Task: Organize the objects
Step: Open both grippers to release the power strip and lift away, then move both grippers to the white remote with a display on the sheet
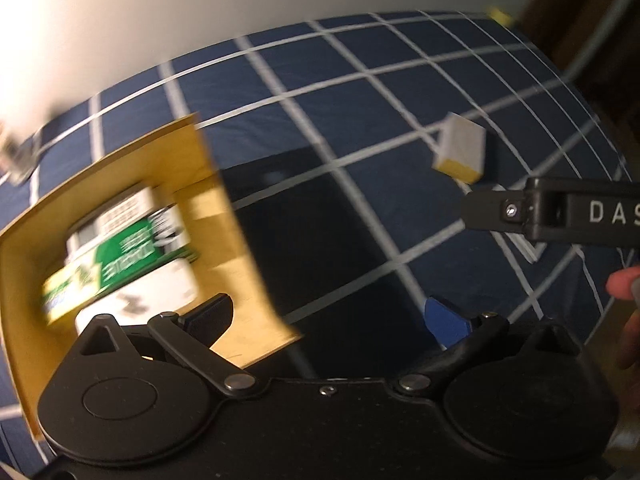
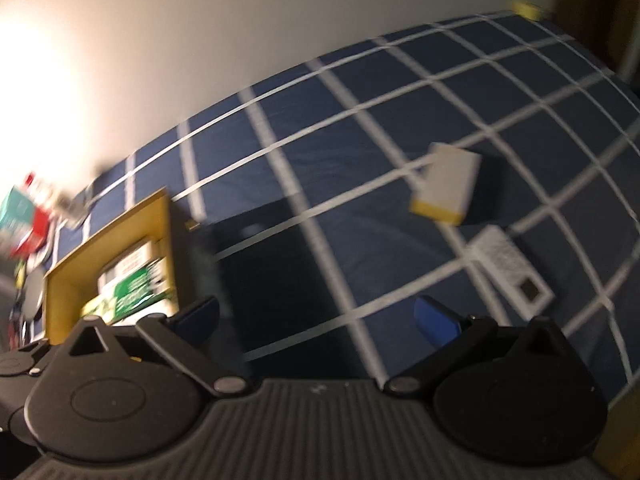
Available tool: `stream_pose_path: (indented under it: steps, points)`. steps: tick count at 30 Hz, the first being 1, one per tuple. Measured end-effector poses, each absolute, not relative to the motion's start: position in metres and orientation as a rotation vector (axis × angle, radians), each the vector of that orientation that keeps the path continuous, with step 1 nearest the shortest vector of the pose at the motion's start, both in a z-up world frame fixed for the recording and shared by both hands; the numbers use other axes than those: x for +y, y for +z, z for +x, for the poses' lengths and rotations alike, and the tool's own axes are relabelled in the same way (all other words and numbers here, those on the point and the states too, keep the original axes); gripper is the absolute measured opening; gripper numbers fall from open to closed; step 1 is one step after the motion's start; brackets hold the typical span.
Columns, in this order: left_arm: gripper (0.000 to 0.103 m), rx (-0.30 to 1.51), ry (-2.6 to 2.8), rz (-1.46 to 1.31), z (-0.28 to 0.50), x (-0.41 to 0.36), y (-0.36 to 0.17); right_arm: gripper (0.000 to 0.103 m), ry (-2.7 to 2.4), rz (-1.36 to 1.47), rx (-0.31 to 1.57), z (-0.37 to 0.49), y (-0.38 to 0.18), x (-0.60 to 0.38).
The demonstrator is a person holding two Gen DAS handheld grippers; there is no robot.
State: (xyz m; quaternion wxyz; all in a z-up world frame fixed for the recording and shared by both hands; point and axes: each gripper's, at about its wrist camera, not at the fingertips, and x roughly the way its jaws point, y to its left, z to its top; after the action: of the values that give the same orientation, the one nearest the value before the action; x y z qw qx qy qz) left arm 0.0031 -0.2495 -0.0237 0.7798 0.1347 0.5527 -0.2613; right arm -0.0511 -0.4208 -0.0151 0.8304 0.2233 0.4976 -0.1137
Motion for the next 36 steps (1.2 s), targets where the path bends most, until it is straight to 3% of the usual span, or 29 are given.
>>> stream_pose_path:
  steps: [21,36]
  points:
    - [0.103,1.129,-0.921,0.676,-0.006,-0.462,-0.082,0.103,-0.691,0.839,0.971,-0.136,-0.082,-0.589]
    - [0.103,1.182,-1.109,0.92,-0.003,-0.542,-0.152,0.103,-0.874,1.112,0.963,-0.15,-0.152,-0.624]
